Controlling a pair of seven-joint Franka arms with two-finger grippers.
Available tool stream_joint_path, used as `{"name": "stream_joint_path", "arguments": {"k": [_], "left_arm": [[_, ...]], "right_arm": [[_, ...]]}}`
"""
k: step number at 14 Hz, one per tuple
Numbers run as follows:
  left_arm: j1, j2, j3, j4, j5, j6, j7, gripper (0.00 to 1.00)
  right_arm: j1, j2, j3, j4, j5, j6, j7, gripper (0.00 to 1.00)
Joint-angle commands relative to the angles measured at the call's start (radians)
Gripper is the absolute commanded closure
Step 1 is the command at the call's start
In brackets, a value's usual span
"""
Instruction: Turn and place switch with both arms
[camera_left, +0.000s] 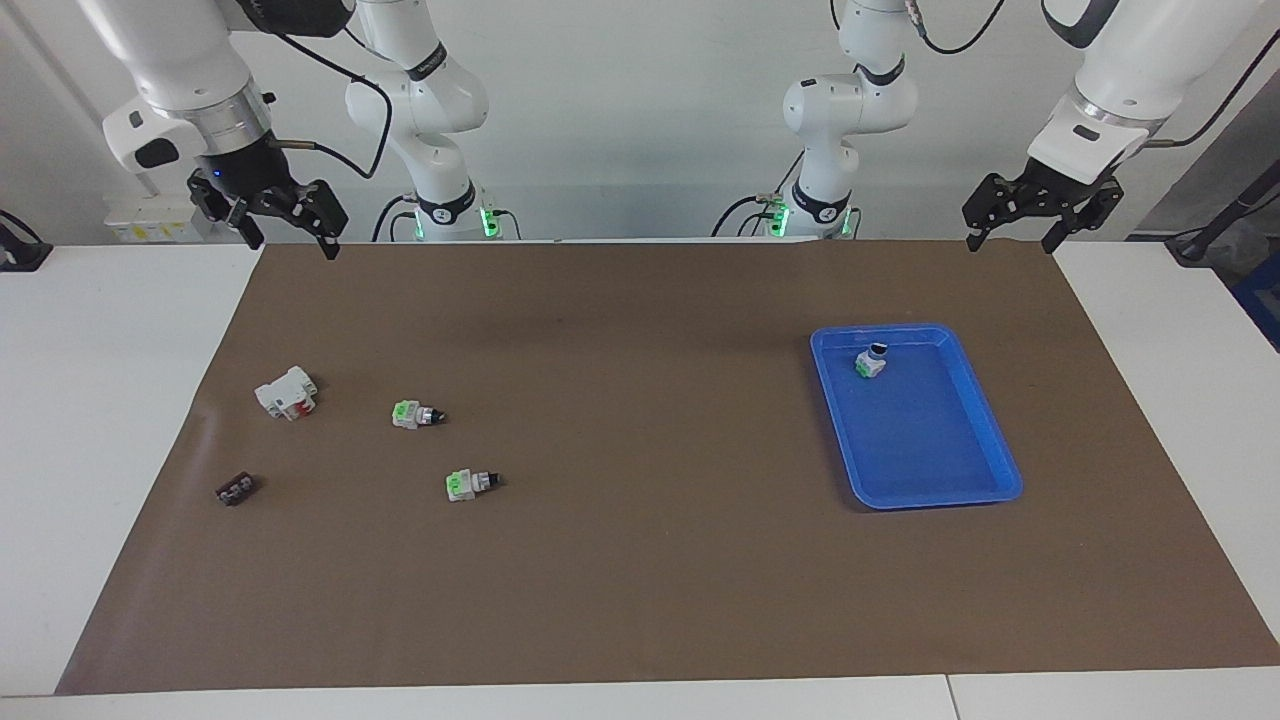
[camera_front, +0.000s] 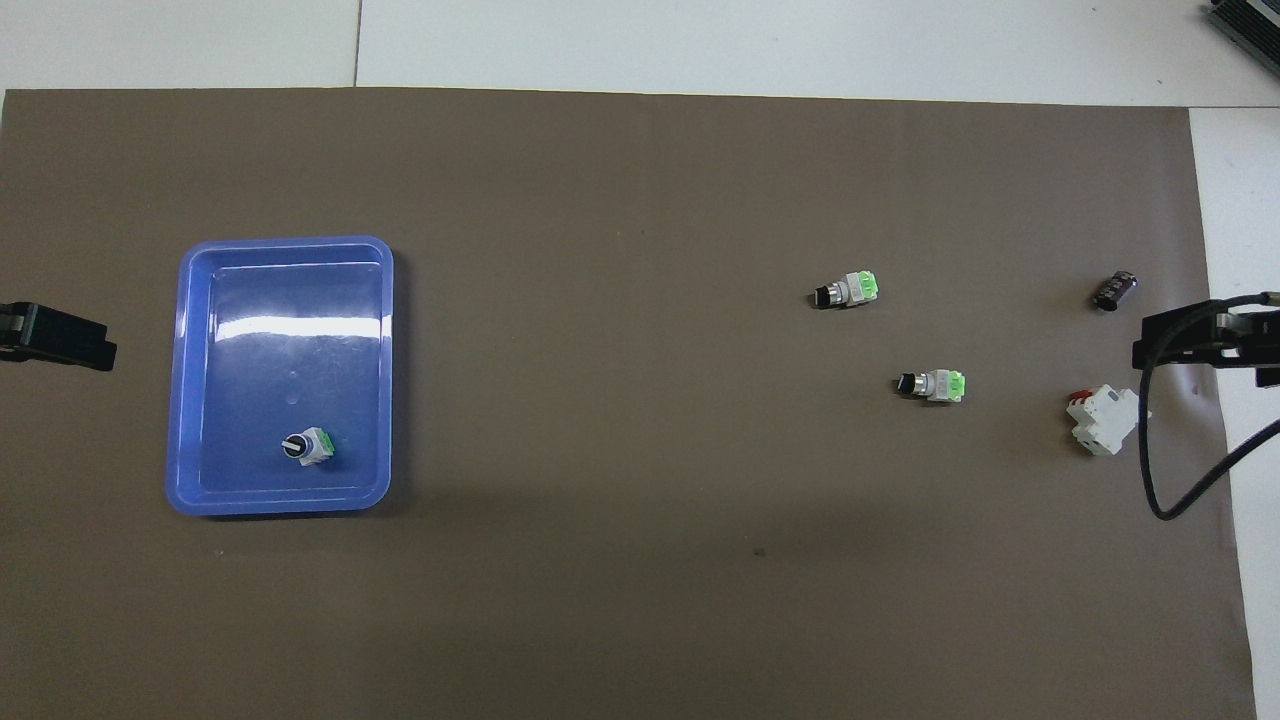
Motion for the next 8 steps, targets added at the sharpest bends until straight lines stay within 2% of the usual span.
{"name": "stream_joint_path", "arguments": {"k": [1,8], "left_arm": [[0.009,-0.026,-0.004,-0.027,-0.008,0.003,-0.007,0.00],[0.009,-0.026,-0.004,-0.029,-0.008,0.003,-0.007,0.00]], "right_arm": [[-0.014,-0.028,0.005,-0.031,0.021,0.005,0.000,0.00],[-0.046,-0.042,0.002,-0.028,0.018,-0.032,-0.010,0.00]]}}
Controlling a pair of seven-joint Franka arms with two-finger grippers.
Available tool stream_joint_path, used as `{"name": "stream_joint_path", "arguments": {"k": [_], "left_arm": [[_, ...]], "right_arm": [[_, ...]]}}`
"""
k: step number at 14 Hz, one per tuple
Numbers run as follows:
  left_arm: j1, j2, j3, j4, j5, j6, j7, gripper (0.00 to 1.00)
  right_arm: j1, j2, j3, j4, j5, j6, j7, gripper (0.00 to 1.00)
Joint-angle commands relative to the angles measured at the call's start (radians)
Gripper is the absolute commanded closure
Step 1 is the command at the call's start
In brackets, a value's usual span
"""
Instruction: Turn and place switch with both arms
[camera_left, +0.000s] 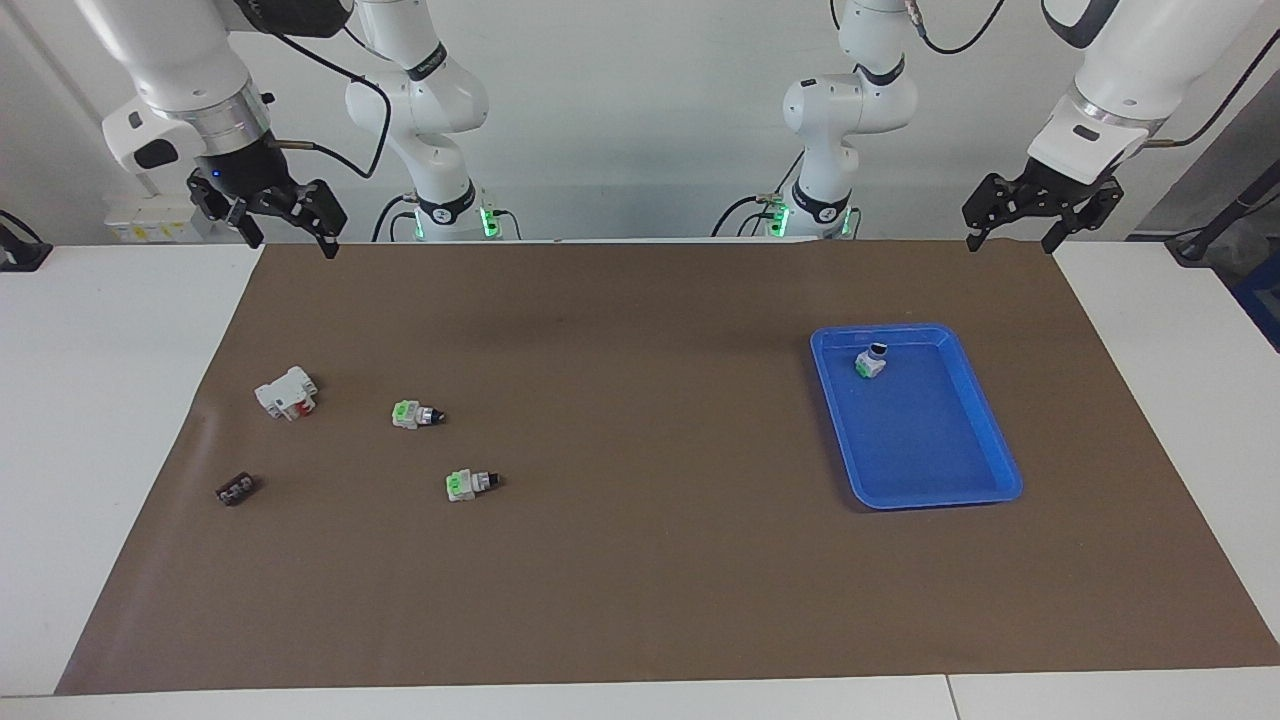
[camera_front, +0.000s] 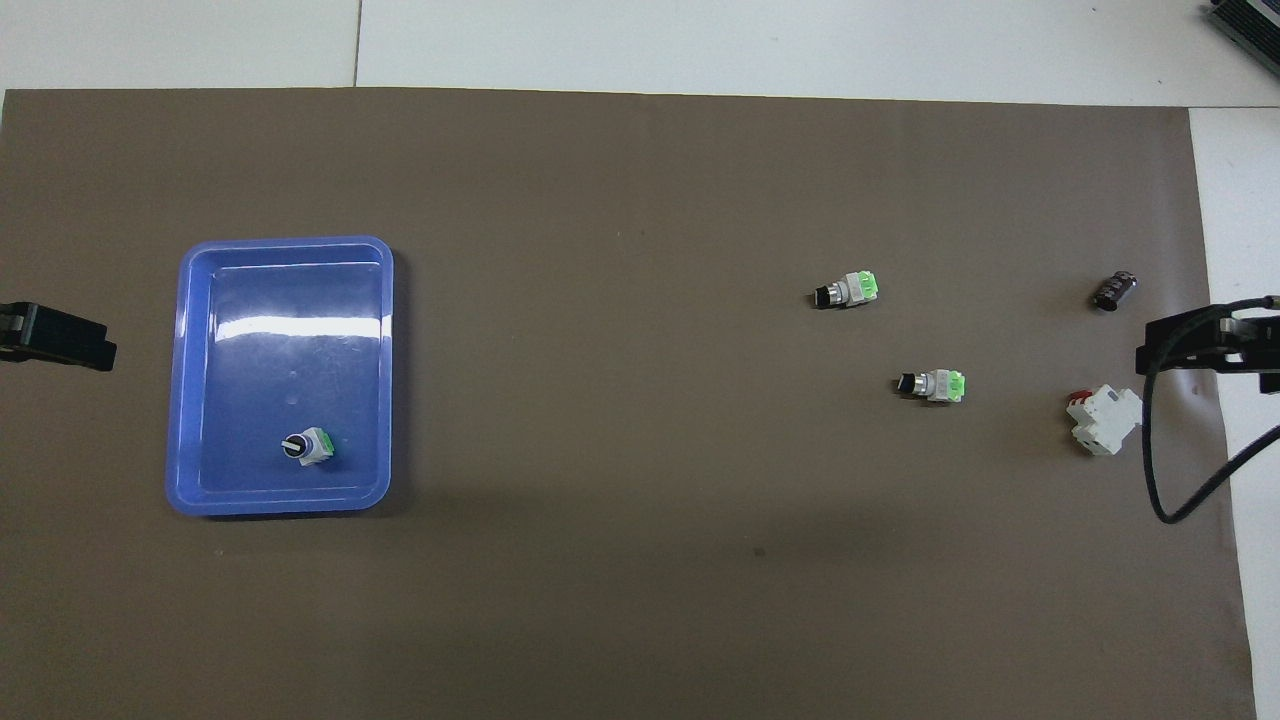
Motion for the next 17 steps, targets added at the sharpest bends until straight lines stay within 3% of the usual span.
{"name": "stream_joint_path", "arguments": {"k": [1,4,7,11,17], "left_arm": [[0.009,-0.026,-0.004,-0.027,-0.008,0.003,-0.007,0.00],[0.009,-0.024,-0.004,-0.027,-0.008,0.003,-0.007,0.00],[0.009,-0.024,-0.004,-0.029,-0.008,0.003,-0.007,0.00],[0.009,-0.026,-0.004,-0.027,-0.008,0.003,-0.007,0.00],[0.009,-0.024,-0.004,-0.029,-0.008,0.003,-0.007,0.00]], "right_arm": [[-0.037,-0.040,0.004,-0.025,0.018,-0.014,-0.010,0.00],[-0.040,-0.073,0.003,-0.081,0.018,0.007,0.014,0.00],[-0.055,-0.115,0.003,-0.250,0.018,0.194,0.223,0.00],[-0.038,-0.110,0.006,-0.448,0.019,0.454,0.535,0.00],[0.049,0.115,0.010,-0.480,0.068,0.691,1.174,0.00]]}}
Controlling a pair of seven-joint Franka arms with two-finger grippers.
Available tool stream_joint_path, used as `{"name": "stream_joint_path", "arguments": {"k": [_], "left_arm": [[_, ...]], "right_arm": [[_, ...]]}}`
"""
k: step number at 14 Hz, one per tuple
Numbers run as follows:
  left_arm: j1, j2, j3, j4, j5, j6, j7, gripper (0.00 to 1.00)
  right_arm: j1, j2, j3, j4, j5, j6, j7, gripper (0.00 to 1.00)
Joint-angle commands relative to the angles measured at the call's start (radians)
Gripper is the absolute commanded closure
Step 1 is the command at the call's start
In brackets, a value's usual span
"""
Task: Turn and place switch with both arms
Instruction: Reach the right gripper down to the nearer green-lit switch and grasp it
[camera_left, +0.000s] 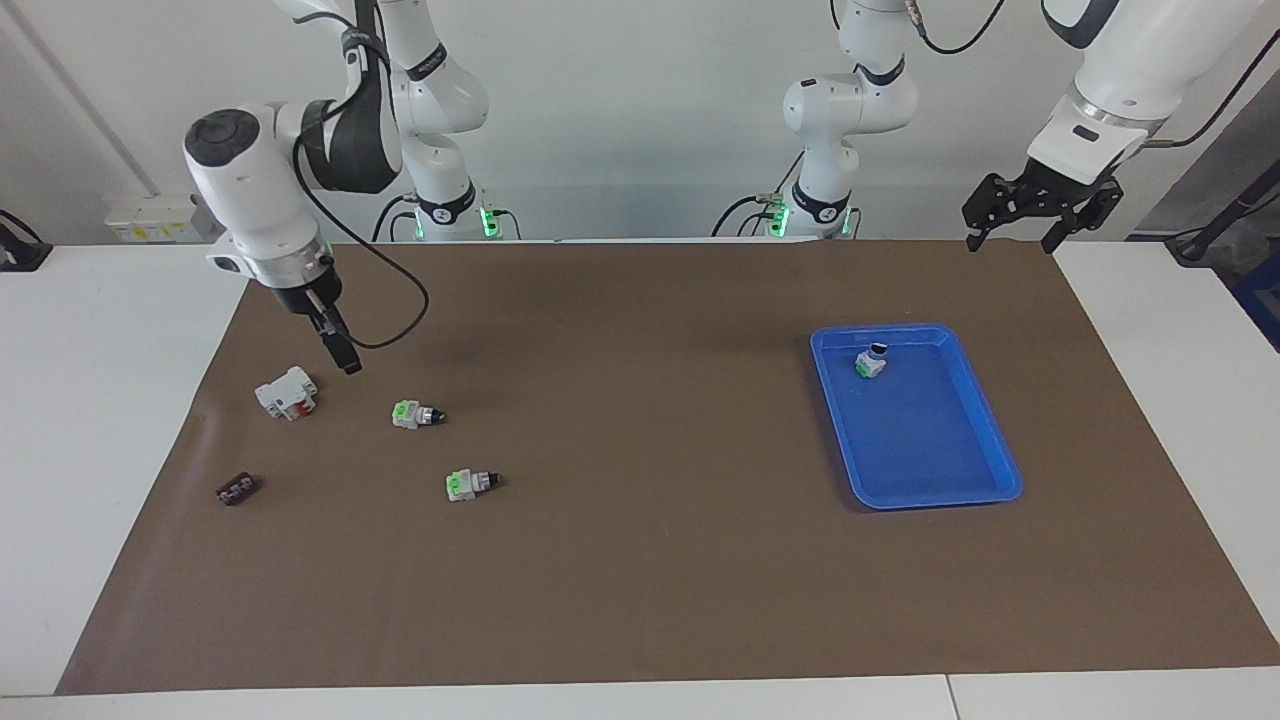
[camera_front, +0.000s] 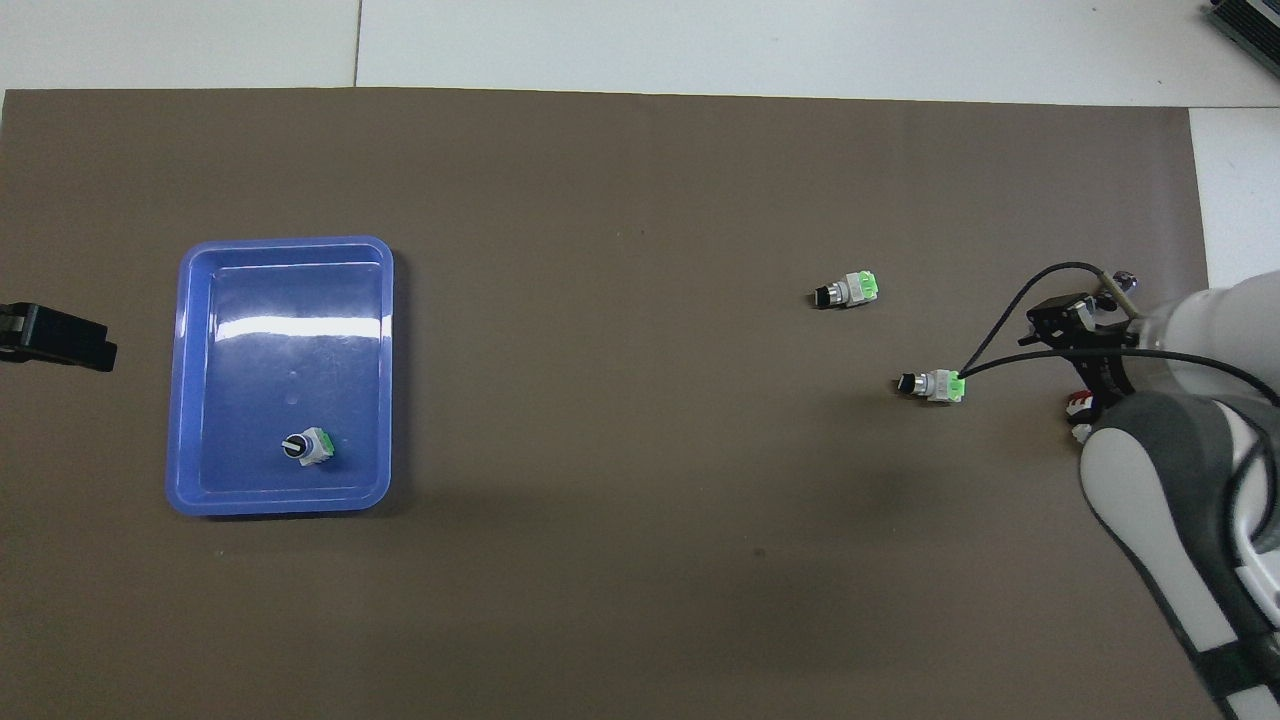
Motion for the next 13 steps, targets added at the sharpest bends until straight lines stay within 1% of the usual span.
{"name": "stream_joint_path", "arguments": {"k": [1,2,4,5,7,10,13], "left_arm": [[0.009,-0.024,-0.004,-0.028,-0.008,0.003,-0.007,0.00],[0.009,-0.024,-0.004,-0.026,-0.008,0.003,-0.007,0.00],[0.009,-0.024,-0.004,-0.026,-0.008,0.003,-0.007,0.00],[0.009,-0.024,-0.004,-0.028,-0.008,0.003,-0.007,0.00],[0.009,-0.026,-0.005,-0.026,-0.008,0.003,-0.007,0.00],[0.009,-0.024,-0.004,-0.028,-0.008,0.003,-0.007,0.00],[0.009,-0.024,-0.004,-0.026,-0.008,0.003,-0.007,0.00]], "right_arm": [[0.033,0.113,0.003,0.007,0.100,0.143,0.238,0.00],[0.030,0.156,0.003,0.001,0.149,0.192,0.245,0.00],[0.010,0.196,0.003,-0.031,0.174,0.284,0.245,0.00],[-0.008,0.198,0.003,-0.042,0.193,0.287,0.245,0.00],[-0.011,0.199,0.003,-0.083,0.275,0.294,0.216,0.00],[-0.001,0.195,0.003,-0.099,0.290,0.297,0.180,0.00],[-0.001,0.222,0.003,-0.100,0.292,0.313,0.121,0.00]]}}
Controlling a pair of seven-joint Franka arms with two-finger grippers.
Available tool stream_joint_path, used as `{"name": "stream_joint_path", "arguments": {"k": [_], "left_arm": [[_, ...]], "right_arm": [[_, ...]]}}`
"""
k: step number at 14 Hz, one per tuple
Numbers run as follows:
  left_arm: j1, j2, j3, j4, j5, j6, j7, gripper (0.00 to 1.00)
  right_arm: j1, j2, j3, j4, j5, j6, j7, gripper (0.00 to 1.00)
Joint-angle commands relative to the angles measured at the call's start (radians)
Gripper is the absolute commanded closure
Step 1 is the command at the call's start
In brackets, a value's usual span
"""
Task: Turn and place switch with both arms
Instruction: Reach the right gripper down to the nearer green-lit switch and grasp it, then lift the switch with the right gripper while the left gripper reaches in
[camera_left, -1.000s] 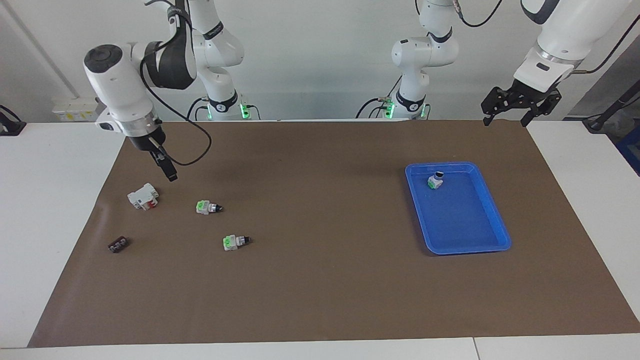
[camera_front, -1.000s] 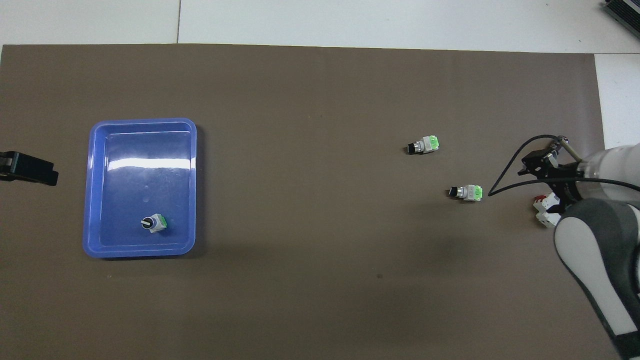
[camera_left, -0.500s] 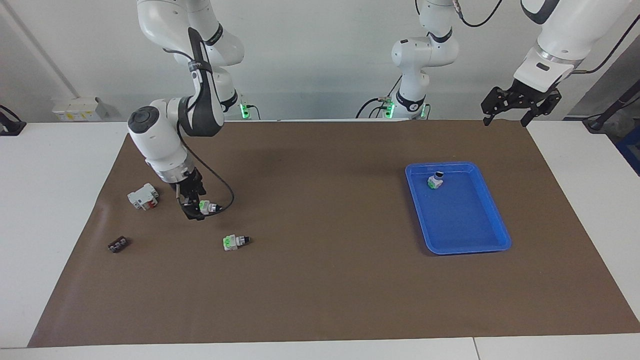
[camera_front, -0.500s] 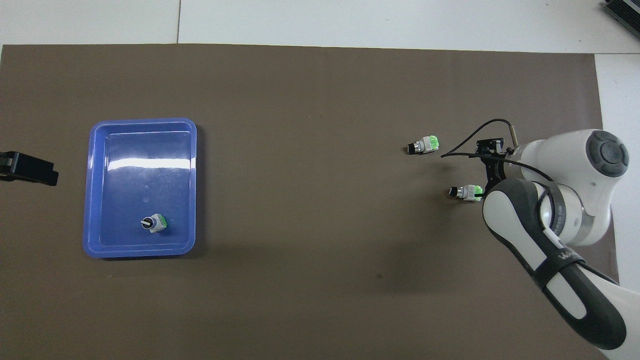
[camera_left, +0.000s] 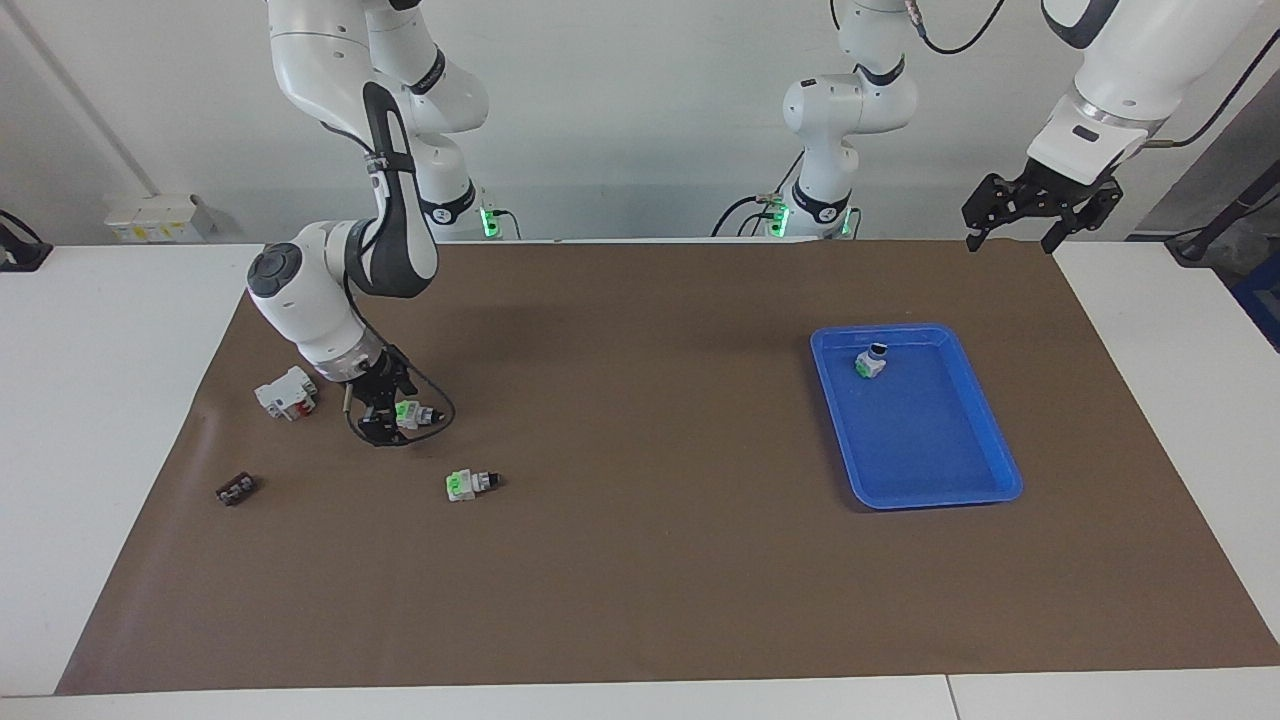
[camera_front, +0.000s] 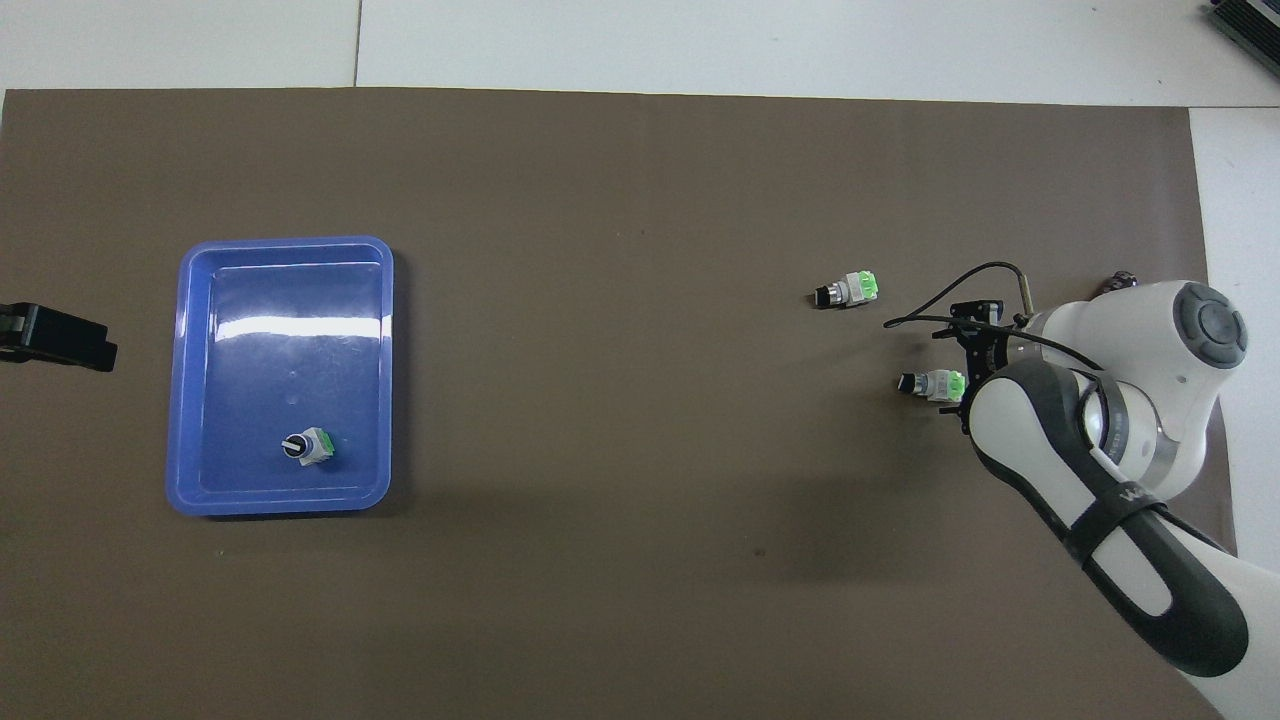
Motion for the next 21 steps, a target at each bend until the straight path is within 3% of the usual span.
{"name": "stream_joint_path", "arguments": {"k": [1,3,7,8,9,10,13,16,18,21], "left_arm": [[0.009,-0.024,-0.004,-0.025,-0.008,0.003,-0.007,0.00],[0.009,-0.024,-0.004,-0.025,-0.008,0.003,-0.007,0.00],[0.009,-0.024,-0.004,-0.025,-0.008,0.003,-0.007,0.00],[0.009,-0.024,-0.005,-0.025,-0.008,0.003,-0.007,0.00],[0.009,-0.024,-0.004,-0.027,-0.008,0.003,-0.007,0.00],[0.009,-0.024,-0.004,-0.025,-0.008,0.003,-0.007,0.00],[0.009,-0.024,-0.004,-0.025,-0.008,0.003,-0.007,0.00],[0.009,-0.024,-0.004,-0.025,-0.008,0.005,-0.007,0.00],[0.009,-0.024,-0.004,-0.025,-0.008,0.003,-0.007,0.00],[0.009,-0.025,-0.004,-0.027,-0.008,0.003,-0.007,0.00]], "right_arm": [[0.001,-0.001,0.001,-0.033,0.029,0.041,-0.065,0.00],[-0.012,-0.001,0.001,-0.047,0.032,0.044,-0.120,0.03],[-0.017,0.002,0.001,-0.060,0.033,0.059,-0.131,0.41],[-0.020,0.002,0.001,-0.067,0.033,0.076,-0.137,0.55],[-0.016,0.002,0.001,-0.070,0.033,0.077,-0.154,0.84],[-0.009,0.005,0.001,-0.061,0.035,0.067,-0.155,1.00],[-0.006,0.001,0.007,-0.012,0.055,-0.008,-0.180,1.00],[0.009,-0.037,0.070,0.096,0.231,-0.151,-0.175,1.00],[0.046,-0.041,0.096,0.170,0.275,-0.237,-0.131,1.00],[0.130,-0.080,0.104,0.207,0.428,-0.266,-0.016,1.00]]}}
